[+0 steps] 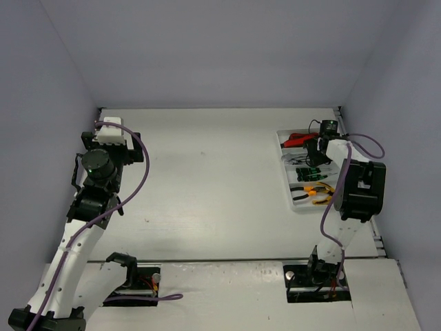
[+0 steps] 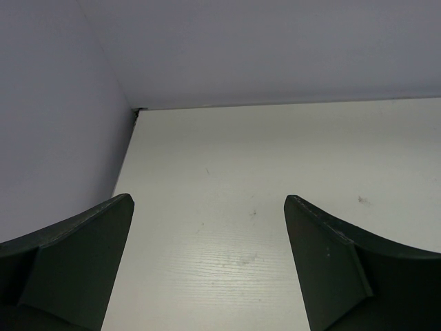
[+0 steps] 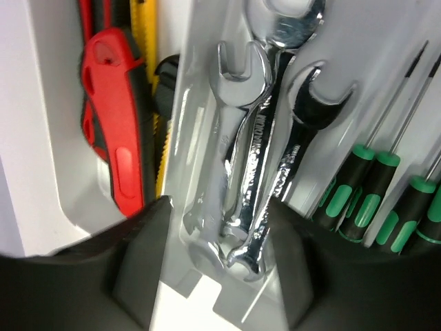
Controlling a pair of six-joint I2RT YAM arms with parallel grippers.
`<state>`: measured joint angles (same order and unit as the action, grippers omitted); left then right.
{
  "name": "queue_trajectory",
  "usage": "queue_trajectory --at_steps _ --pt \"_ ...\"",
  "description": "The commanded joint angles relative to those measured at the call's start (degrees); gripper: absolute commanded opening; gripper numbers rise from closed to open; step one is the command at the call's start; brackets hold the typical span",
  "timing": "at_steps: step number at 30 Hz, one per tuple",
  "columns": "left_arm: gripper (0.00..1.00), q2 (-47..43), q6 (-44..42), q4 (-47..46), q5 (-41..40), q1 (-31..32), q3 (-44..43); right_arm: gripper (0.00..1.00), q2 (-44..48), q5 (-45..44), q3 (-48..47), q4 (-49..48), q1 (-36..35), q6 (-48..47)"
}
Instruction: Sort the tools into containers
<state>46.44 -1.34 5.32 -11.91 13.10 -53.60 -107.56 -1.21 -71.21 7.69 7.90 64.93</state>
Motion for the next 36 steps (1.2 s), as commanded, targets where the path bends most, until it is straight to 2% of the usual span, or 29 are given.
queue_trajectory --at_steps 1,7,10,12,15,17,18,19,29,36 --pt "0.88 -0.59 -0.63 -3.74 -0.2 -0.18 -1.42 0.64 7.42 -2.05 -0.47 -2.24 0.01 -2.77" --pt "0.88 -0.91 -0.73 -3.74 -0.48 -0.18 -1.42 0.67 17.85 -2.31 1.48 -2.24 -0.33 -9.93" --pt "0.88 -1.08 -0.73 -3.74 -0.45 -0.18 -1.47 0.66 22.81 -1.34 2.56 -2.24 -0.85 -17.09" --pt "0.88 -1.35 -0.76 -3.74 -0.5 -0.18 -1.42 0.67 30.27 0.32 4.26 -2.15 -1.05 -25.02" --pt "0.88 -1.26 -0.77 -3.75 -0.57 -0.18 -1.42 0.69 36.27 4.15 6.79 -2.07 -1.12 -30.66" --pt "0.88 -1.01 -0.77 -3.74 -0.49 -0.18 -1.49 0.8 43.76 2.24 8.54 -1.71 -3.5 -33.86" --pt "0.88 -0.92 -0.69 -3.59 -0.48 -0.18 -1.58 0.97 48.22 1.24 9.99 -1.86 -6.94 -34.75" --pt "0.88 -0.98 -0.68 -3.49 -0.48 -0.18 -1.59 1.0 50.3 -0.25 10.52 -1.73 -8.68 -35.26" --pt "0.88 -4.63 0.33 -1.21 -0.61 -0.1 -1.94 1.0 67.62 12.03 8.88 5.36 -9.66 -45.25" --pt "0.88 -8.46 3.67 9.84 -2.23 -0.1 -3.07 1.0 75.59 7.67 11.48 8.67 -12.88 -48.6"
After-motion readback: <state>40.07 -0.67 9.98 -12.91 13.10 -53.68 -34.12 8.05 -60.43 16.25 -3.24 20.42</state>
